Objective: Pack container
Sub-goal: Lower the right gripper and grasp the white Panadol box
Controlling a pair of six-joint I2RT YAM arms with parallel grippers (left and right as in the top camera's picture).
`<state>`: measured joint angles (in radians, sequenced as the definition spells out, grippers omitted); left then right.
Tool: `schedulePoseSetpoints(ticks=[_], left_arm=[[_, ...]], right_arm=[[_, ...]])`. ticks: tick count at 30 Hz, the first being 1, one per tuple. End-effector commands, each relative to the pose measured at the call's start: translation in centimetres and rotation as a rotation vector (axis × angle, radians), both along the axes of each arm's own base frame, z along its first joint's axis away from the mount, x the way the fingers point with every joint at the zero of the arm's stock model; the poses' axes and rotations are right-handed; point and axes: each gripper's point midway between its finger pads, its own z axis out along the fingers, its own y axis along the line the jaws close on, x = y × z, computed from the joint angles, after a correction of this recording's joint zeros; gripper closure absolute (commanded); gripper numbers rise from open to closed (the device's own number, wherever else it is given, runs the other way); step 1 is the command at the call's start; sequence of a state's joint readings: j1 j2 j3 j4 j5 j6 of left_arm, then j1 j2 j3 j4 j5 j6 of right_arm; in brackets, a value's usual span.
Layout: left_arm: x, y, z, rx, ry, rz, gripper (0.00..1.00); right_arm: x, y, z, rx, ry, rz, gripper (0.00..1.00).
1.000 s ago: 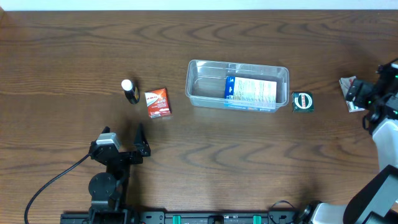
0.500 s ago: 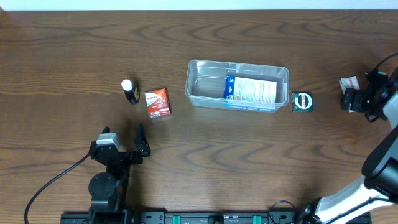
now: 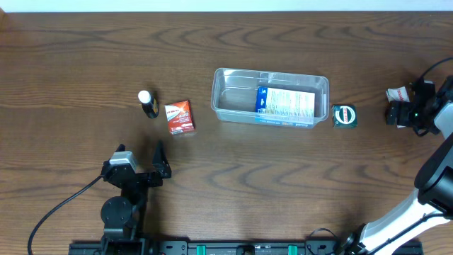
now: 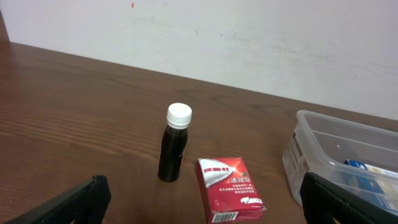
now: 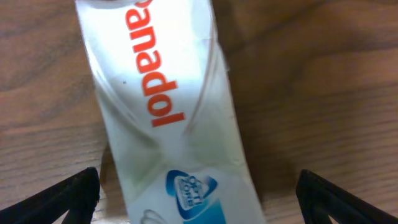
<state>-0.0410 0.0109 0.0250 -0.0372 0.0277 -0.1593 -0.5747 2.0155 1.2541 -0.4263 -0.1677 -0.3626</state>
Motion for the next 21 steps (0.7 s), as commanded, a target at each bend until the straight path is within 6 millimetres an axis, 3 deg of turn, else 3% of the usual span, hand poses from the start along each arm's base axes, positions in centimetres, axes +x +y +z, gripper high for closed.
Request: schedulePoseSetpoints(ticks=[1,7,13,21], left_arm=[[-0.1,0.0,-1.7,0.011,0.049,0.001,0.02],[-0.1,0.0,-1.7,0.012,0.049,0.0,0.02],[-0.1,0.0,-1.7,0.012,0.049,0.001,0.02],[-0.1,0.0,-1.7,0.011,0.049,0.001,0.02]], right_arm=[[0.3,0.7,-0.2,0.043,0.005,0.007,0.05],[1.3,1.6,2.1,0.058,0.006,0.001,0.2],[1.9,3.3,3.0,0.049,0.034,0.037,0.18],[0.7,1.0,2.7,-0.1,0.117,-0.055,0.11]])
